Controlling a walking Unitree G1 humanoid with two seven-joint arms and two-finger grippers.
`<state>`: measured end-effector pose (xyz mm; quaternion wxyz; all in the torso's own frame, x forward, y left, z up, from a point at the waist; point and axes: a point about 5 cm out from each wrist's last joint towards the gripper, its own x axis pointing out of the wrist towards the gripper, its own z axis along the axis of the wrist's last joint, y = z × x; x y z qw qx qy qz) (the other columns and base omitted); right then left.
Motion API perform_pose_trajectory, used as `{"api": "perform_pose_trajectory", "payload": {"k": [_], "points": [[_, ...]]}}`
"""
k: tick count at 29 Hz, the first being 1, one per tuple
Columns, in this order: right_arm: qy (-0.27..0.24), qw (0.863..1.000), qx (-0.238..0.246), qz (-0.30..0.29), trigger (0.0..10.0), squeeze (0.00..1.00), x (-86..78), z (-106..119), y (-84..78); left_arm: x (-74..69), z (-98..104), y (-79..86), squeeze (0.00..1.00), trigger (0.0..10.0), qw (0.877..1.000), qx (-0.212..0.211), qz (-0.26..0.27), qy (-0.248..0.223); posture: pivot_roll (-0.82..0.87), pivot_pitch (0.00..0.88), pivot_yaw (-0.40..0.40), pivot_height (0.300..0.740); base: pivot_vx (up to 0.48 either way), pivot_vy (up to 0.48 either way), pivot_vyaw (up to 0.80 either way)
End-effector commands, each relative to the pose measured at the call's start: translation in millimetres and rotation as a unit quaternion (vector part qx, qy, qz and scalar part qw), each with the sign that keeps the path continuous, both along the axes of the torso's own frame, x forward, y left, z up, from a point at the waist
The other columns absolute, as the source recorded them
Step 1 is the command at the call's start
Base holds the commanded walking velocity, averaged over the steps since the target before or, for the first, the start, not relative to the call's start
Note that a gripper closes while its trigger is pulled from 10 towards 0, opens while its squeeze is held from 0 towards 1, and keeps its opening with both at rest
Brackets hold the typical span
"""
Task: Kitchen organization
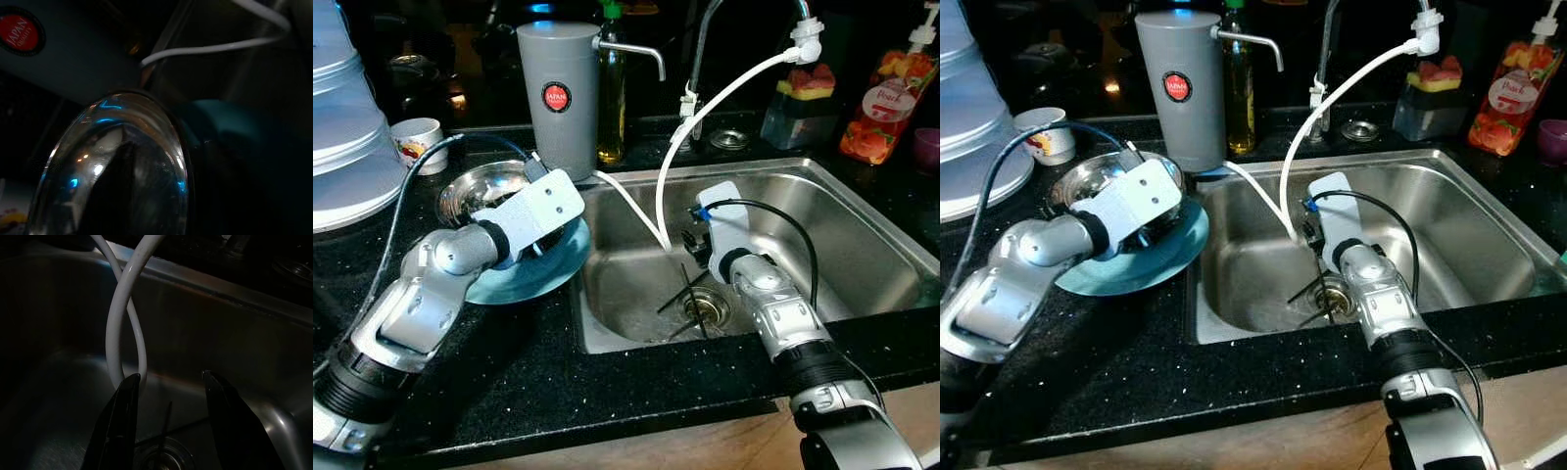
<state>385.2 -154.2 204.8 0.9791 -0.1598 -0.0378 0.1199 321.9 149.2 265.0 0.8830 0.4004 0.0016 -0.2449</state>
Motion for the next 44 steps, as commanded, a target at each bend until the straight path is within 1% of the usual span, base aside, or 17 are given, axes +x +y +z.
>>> {"api": "perform_pose_trajectory", "payload": {"k": [1,9,20,21,24,29,30,31,33,34,36,37,38,39,40,42,44], "points": [[0.008,1.0,0.001,-0.001,10.0,0.0,0.6,0.9,-0.9,-0.4,-0.9,0.6,0.0,0.0,1.0,-0.007,0.002,0.012,0.0,0.043,0.026,0.74,0.0,0.0,0.0],[0.007,1.0,0.002,-0.002,10.0,0.0,1.1,2.7,-1.6,-1.6,0.1,1.4,0.0,0.0,1.0,-0.015,0.008,0.025,0.0,0.045,0.025,0.74,0.0,0.0,0.0],[0.006,1.0,0.005,-0.006,10.0,0.0,1.5,3.8,-2.1,0.6,7.9,5.3,0.0,0.0,1.0,0.0,0.017,-0.014,0.0,0.048,0.026,0.74,0.0,0.0,0.0],[0.005,1.0,0.007,-0.007,10.0,0.0,1.6,4.4,-2.6,0.9,15.1,1.7,0.0,0.0,0.998,0.004,-0.002,-0.057,0.0,0.05,0.024,0.74,0.0,0.0,0.0],[0.005,1.0,0.008,-0.008,10.0,0.0,1.7,4.8,-2.8,0.7,18.2,-0.2,0.0,0.0,0.997,0.007,-0.012,-0.075,0.0,0.05,0.024,0.74,0.0,0.0,0.0],[-0.007,1.0,0.021,-0.011,10.0,0.0,2.2,9.5,-2.4,-5.5,21.9,-13.8,0.0,0.0,0.989,-0.009,-0.086,-0.121,0.0,0.048,0.022,0.74,0.0,0.0,0.0],[-0.02,0.999,0.041,-0.009,10.0,0.0,2.2,15.6,-0.9,-11.3,20.7,-21.0,0.0,0.0,0.982,-0.015,-0.133,-0.131,0.0,0.046,0.022,0.74,0.0,0.0,0.0],[-0.02,0.999,0.041,-0.009,10.0,0.0,2.2,15.6,-0.9,-11.3,20.7,-21.0,0.0,0.0,0.982,-0.015,-0.133,-0.131,0.0,0.046,0.022,0.74,0.0,0.0,0.0],[-0.062,0.993,0.096,-0.014,10.0,0.0,1.4,37.2,-0.2,-21.6,8.8,-28.8,0.0,0.0,0.973,0.021,-0.203,-0.109,0.0,0.039,0.021,0.74,0.0,0.0,0.0],[-0.062,0.993,0.096,-0.014,10.0,0.0,1.4,37.2,-0.2,-21.6,8.8,-28.8,0.0,0.0,0.973,0.021,-0.203,-0.109,0.0,0.039,0.021,0.74,0.0,0.0,0.0],[-0.101,0.981,0.161,-0.033,10.0,0.0,0.3,59.1,-6.1,-26.2,-3.3,-29.6,0.0,0.0,0.968,0.055,-0.231,-0.079,0.0,0.039,0.021,0.74,0.0,0.0,0.0],[-0.101,0.981,0.161,-0.033,10.0,0.0,0.3,59.1,-6.1,-26.2,-3.3,-29.6,0.0,0.0,0.968,0.055,-0.231,-0.079,0.0,0.039,0.021,0.74,0.0,0.0,0.0],[-0.122,0.968,0.216,-0.027,10.0,0.0,-1.2,72.0,-8.1,-27.0,-8.7,-29.3,0.0,0.0,0.965,0.074,-0.24,-0.073,0.0,0.039,0.021,0.74,0.0,0.0,0.0],[-0.122,0.968,0.216,-0.027,10.0,0.0,-1.2,72.0,-8.1,-27.0,-8.7,-29.3,0.0,0.0,0.965,0.074,-0.24,-0.073,0.0,0.039,0.021,0.74,0.0,0.0,0.0],[-0.14,0.952,0.274,-0.003,10.0,0.64,-3.6,84.3,-7.5,-26.8,-13.5,-28.7,0.0,0.0,0.962,0.089,-0.249,-0.073,0.0,0.036,0.018,0.74,0.0,0.0,0.0],[-0.156,0.925,0.342,0.054,10.0,1.0,-7.9,99.2,-2.3,-25.5,-22.5,-26.9,0.0,0.0,0.956,0.115,-0.262,-0.067,0.0,0.035,0.018,0.74,0.0,0.0,0.0],[-0.157,0.921,0.349,0.073,10.0,1.0,-9.0,101.7,1.0,-24.3,-26.2,-25.4,0.0,0.0,0.953,0.125,-0.27,-0.065,0.0,0.036,0.019,0.74,0.0,0.0,0.0]]}}
